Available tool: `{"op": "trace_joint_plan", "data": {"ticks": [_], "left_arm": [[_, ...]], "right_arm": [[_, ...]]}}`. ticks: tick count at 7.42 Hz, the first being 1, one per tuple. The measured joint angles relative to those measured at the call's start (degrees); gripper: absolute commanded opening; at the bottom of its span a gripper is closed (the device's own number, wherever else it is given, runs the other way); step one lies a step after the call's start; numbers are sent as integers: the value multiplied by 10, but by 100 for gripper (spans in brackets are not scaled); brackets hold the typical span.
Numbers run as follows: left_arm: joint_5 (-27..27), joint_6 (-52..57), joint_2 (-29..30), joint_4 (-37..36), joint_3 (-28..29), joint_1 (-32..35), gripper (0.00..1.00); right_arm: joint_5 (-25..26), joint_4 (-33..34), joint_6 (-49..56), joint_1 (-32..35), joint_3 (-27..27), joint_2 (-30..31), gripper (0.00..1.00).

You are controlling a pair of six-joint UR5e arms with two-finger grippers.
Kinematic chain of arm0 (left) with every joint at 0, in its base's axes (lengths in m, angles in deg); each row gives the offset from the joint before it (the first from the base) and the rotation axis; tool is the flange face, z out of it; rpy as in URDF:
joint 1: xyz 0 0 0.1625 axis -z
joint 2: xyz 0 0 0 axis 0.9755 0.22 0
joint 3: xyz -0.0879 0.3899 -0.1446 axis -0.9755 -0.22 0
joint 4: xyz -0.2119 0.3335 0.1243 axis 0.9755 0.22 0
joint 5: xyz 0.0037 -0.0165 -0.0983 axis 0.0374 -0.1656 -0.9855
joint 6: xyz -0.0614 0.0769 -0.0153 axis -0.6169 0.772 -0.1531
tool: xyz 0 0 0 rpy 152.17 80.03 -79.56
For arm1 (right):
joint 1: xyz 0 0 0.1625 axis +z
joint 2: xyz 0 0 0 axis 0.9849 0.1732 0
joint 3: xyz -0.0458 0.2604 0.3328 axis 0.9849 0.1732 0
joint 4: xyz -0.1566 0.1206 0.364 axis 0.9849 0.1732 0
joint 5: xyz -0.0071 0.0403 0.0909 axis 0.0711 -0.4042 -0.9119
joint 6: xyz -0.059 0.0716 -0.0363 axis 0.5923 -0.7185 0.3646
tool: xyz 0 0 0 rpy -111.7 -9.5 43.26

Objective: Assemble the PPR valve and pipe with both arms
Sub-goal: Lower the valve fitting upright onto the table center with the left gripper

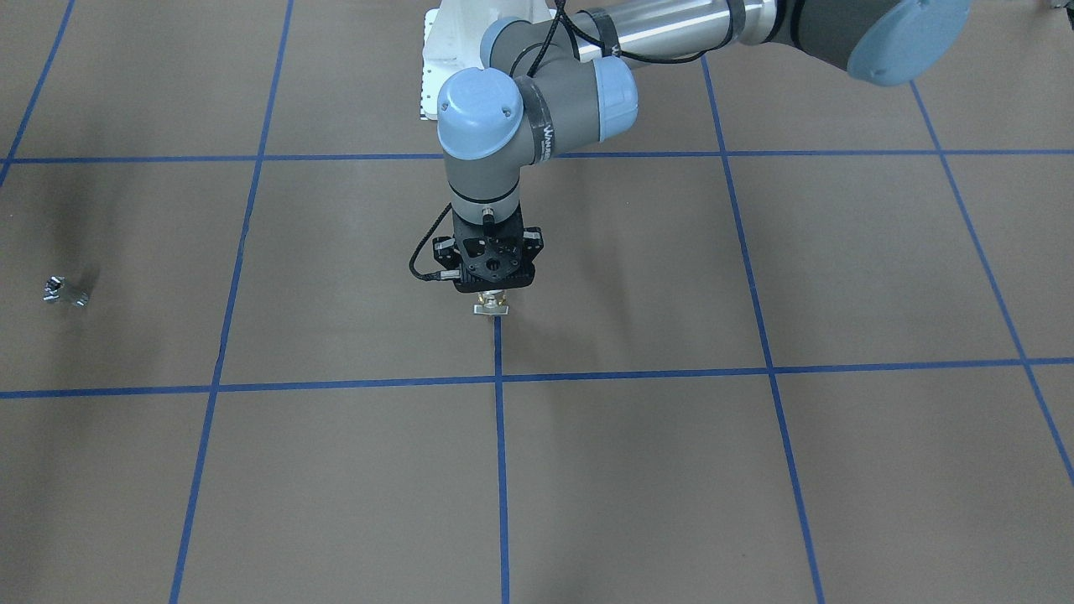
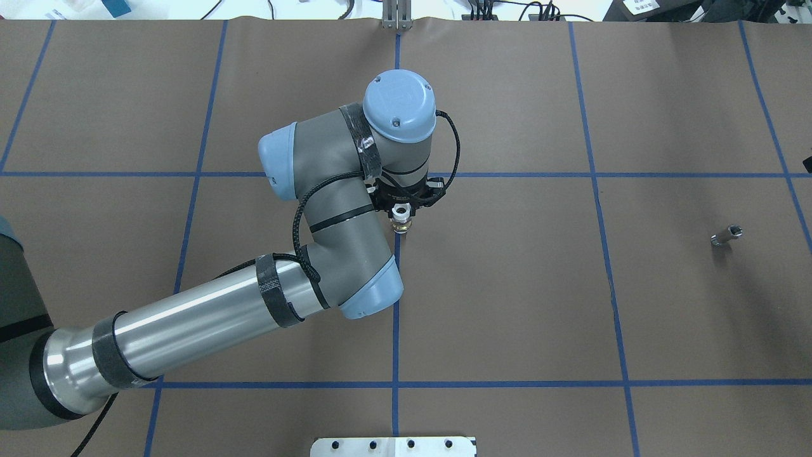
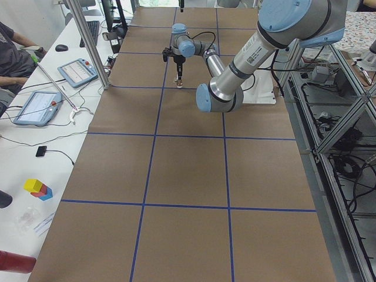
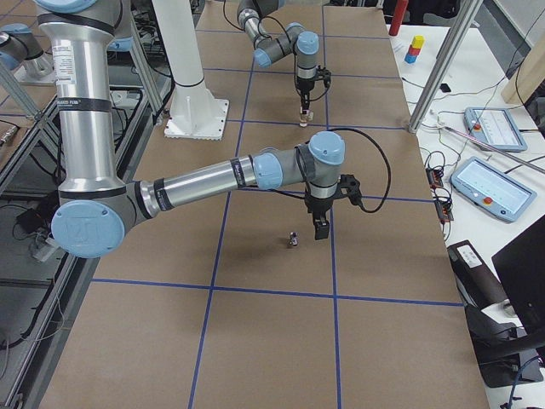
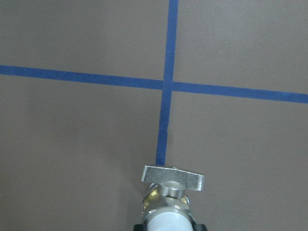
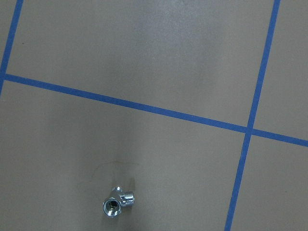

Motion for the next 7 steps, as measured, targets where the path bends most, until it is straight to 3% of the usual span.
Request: {"op": "trace_joint_plan", "data": {"ticks": [4, 6, 7], "left_arm": [[0, 1, -1, 2, 0, 1, 0], [0, 1, -2, 1, 0, 2, 13], [0, 1, -3, 1, 0, 2, 30]], "right_arm": [[0, 0, 0, 0, 0, 0, 100], [0, 0, 0, 0, 0, 0, 100], [0, 0, 0, 0, 0, 0, 100]]}}
